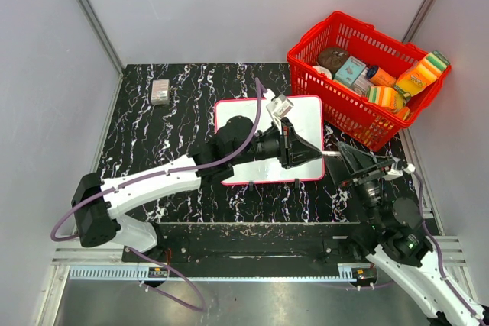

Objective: Write a sentence on the whiteboard
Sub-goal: Pass from the right arm to the left, then pass from the left arm to the right

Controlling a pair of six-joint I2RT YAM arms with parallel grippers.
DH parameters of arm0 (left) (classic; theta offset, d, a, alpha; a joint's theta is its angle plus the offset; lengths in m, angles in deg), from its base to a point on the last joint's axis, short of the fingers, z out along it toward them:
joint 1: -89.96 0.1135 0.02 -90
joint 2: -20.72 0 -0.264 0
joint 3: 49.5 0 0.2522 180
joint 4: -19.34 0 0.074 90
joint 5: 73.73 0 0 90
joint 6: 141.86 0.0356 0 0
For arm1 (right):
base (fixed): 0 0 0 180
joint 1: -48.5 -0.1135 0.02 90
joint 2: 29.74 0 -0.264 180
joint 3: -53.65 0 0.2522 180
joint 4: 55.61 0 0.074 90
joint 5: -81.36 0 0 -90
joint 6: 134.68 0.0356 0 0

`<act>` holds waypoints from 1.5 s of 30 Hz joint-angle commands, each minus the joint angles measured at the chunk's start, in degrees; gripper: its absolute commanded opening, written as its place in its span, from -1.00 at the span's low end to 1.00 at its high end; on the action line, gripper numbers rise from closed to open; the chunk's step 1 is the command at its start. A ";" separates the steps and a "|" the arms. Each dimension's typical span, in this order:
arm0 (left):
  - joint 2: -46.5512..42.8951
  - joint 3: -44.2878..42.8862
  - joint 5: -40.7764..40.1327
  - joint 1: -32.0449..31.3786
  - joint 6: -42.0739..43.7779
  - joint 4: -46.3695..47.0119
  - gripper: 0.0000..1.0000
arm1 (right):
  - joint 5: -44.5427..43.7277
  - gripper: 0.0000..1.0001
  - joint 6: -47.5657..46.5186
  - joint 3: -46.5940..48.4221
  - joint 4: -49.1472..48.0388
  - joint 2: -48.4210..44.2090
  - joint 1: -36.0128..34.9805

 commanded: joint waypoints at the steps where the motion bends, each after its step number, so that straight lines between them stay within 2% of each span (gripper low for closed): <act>1: -1.03 -4.96 -2.29 -0.05 2.78 -3.86 -1.00 | 1.49 0.99 -6.45 2.72 4.09 -1.16 -0.26; 3: -1.56 -7.24 -4.13 0.21 5.59 -8.61 -1.00 | 3.85 1.00 -9.86 4.91 8.74 -0.12 -0.26; 5: -2.09 -10.48 -7.73 0.56 8.31 -18.09 -1.00 | 5.97 1.00 -13.21 7.37 11.74 1.11 -0.26; 9: -3.23 -15.76 -13.45 1.70 12.97 -37.75 -1.00 | 12.38 0.99 -25.49 12.12 20.78 7.25 -0.26; 13: -5.33 -19.55 -14.86 1.79 16.76 -52.29 -1.00 | 13.36 0.99 -36.85 17.57 29.14 11.92 -0.17; 17: -6.05 -21.66 -12.24 1.79 19.39 -64.42 -1.00 | 14.76 1.00 -50.98 22.48 29.87 16.31 -0.26; 20: -5.08 -22.01 -8.81 1.70 19.40 -72.86 -1.00 | 23.61 0.99 -58.90 24.60 24.52 20.78 -0.26; 21: -4.64 -21.75 -6.10 1.62 19.66 -75.93 -1.00 | 30.26 0.99 -60.41 25.13 23.28 22.55 -0.26; 26: -5.16 -19.55 -0.02 0.30 20.72 -77.99 -1.00 | 52.70 0.94 -64.12 26.54 15.12 36.15 -0.17; 27: -5.69 -19.38 2.25 0.21 20.98 -76.85 -1.00 | 61.35 0.91 -63.85 26.19 13.09 37.67 -0.26; 30: -7.36 -19.38 6.04 0.03 21.86 -74.57 -1.00 | 71.94 0.90 -58.86 23.04 1.68 39.53 -0.26; 32: -8.41 -19.11 7.45 0.03 22.30 -73.33 -1.00 | 74.70 0.90 -53.52 20.14 -8.30 39.27 -0.26; 35: -8.94 -19.29 11.23 0.03 23.00 -71.04 -1.00 | 79.44 0.84 -48.41 17.84 -16.95 39.96 -0.17; 37: -8.94 -19.73 13.26 0.03 23.70 -70.60 -1.00 | 83.05 0.73 -47.33 17.32 -18.91 40.67 -0.17; 39: -8.94 -20.08 14.13 0.03 23.97 -70.43 -1.00 | 85.24 0.70 -46.71 16.88 -19.71 40.76 -0.26; 45: -8.42 -20.61 16.77 0.03 24.14 -69.81 -1.00 | 85.88 0.61 -48.82 16.61 -16.37 41.46 -0.26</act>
